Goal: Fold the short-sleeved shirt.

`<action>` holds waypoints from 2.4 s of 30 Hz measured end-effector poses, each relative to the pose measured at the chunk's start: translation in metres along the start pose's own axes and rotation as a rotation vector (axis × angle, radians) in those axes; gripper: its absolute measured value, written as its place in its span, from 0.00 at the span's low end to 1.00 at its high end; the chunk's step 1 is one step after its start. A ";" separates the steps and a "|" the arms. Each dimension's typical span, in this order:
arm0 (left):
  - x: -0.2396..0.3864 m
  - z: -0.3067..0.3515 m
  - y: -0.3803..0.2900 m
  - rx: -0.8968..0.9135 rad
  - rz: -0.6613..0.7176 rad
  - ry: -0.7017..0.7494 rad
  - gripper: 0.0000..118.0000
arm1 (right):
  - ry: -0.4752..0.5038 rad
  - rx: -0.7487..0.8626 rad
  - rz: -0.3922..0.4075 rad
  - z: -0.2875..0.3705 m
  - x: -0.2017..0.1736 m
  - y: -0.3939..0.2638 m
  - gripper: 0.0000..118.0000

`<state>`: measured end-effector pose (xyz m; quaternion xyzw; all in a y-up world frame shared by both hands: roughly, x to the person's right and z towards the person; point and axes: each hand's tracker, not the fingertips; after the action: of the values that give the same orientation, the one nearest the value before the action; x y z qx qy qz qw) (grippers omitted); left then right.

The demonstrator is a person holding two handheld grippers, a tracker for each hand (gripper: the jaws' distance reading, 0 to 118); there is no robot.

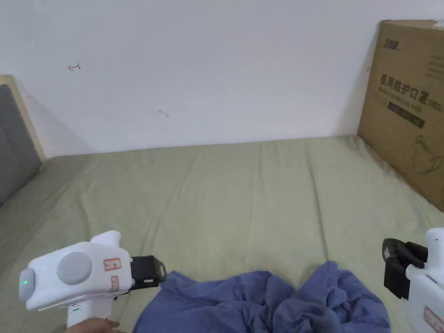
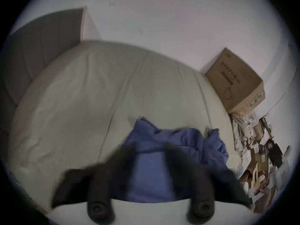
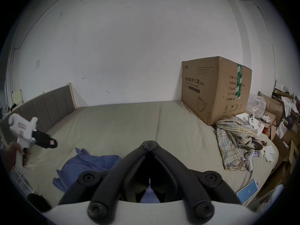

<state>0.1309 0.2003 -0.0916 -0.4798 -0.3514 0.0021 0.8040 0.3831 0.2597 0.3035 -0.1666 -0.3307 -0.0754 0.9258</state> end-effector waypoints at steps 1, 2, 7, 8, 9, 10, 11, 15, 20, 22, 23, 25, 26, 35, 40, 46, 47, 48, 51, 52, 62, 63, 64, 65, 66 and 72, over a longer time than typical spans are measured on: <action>-0.003 -0.026 0.006 -0.061 -0.011 0.020 1.00 | -0.004 -0.012 0.002 -0.005 0.002 -0.003 0.00; -0.004 -0.039 0.008 -0.028 0.008 0.016 0.98 | -0.010 -0.028 0.001 -0.012 0.004 -0.005 0.00; -0.007 -0.121 0.018 -0.150 -0.010 0.016 0.96 | -0.031 -0.088 -0.001 -0.040 0.016 -0.016 0.00; -0.006 -0.133 0.019 -0.184 -0.016 0.006 0.95 | -0.036 -0.098 0.000 -0.046 0.018 -0.017 0.00; -0.004 -0.139 0.017 -0.227 -0.015 0.005 0.76 | -0.039 -0.110 0.000 -0.052 0.022 -0.019 0.00; -0.001 -0.137 0.012 -0.237 -0.007 -0.082 0.43 | -0.047 -0.120 0.000 -0.059 0.025 -0.020 0.00; 0.005 -0.129 0.007 -0.173 -0.039 -0.083 0.06 | -0.068 -0.133 0.001 -0.067 0.027 -0.019 0.00; 0.013 -0.083 -0.009 -0.017 -0.120 -0.121 0.07 | 0.064 -0.245 -0.068 -0.101 0.045 -0.017 0.00; 0.016 -0.023 -0.021 0.028 -0.201 -0.130 0.07 | 0.146 -0.437 -0.142 -0.167 0.054 -0.011 0.11; 0.016 -0.006 -0.023 0.037 -0.216 -0.127 0.07 | 0.170 -0.511 -0.164 -0.196 0.055 -0.015 0.79; 0.017 0.003 -0.023 0.047 -0.219 -0.124 0.07 | 0.172 -0.549 -0.176 -0.207 0.055 -0.017 0.83; 0.017 0.016 -0.023 0.060 -0.221 -0.122 0.07 | 0.165 -0.688 -0.146 -0.233 0.050 -0.025 0.83; 0.016 0.021 -0.022 0.059 -0.225 -0.120 0.07 | 0.171 -0.746 -0.143 -0.243 0.048 -0.030 0.83; 0.010 0.077 -0.010 0.119 -0.226 -0.067 0.07 | 0.214 -0.706 -0.003 -0.225 0.045 0.017 0.01; 0.014 0.128 0.015 0.194 -0.247 -0.053 0.07 | 0.216 -0.498 0.015 -0.153 0.059 0.103 0.01; 0.036 0.192 0.050 0.332 -0.265 -0.054 0.07 | 0.191 -0.287 0.047 -0.077 0.064 0.199 0.01; 0.039 0.202 0.057 0.352 -0.257 -0.057 0.07 | 0.183 -0.252 0.030 -0.068 0.066 0.215 0.01; 0.041 0.210 0.064 0.367 -0.247 -0.064 0.07 | 0.182 -0.235 0.030 -0.061 0.067 0.230 0.01; 0.054 0.231 0.086 0.454 -0.244 -0.026 0.07 | 0.157 -0.163 0.030 -0.045 0.066 0.273 0.01; 0.057 0.235 0.097 0.463 -0.242 -0.028 0.07 | 0.164 -0.132 0.005 -0.041 0.067 0.289 0.01; 0.096 0.236 0.208 0.576 -0.197 -0.028 0.07 | 0.098 0.055 -0.167 -0.074 0.077 0.413 0.01; 0.099 0.233 0.218 0.591 -0.194 -0.024 0.07 | 0.097 0.069 -0.166 -0.078 0.077 0.424 0.01; 0.101 0.229 0.227 0.608 -0.185 -0.022 0.07 | 0.086 0.090 -0.161 -0.082 0.076 0.435 0.01; 0.103 0.226 0.236 0.630 -0.167 -0.025 0.07 | 0.076 0.117 -0.157 -0.087 0.075 0.446 0.01; 0.104 0.223 0.244 0.653 -0.152 -0.023 0.07 | 0.067 0.139 -0.162 -0.090 0.075 0.455 0.01; 0.121 0.199 0.287 0.751 -0.182 -0.020 0.07 | 0.050 0.214 -0.188 -0.114 0.073 0.493 0.01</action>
<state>0.2049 0.5492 -0.1874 -0.1188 -0.3750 0.0641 0.9171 0.6293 0.6769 0.1395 -0.0331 -0.3279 -0.1303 0.9351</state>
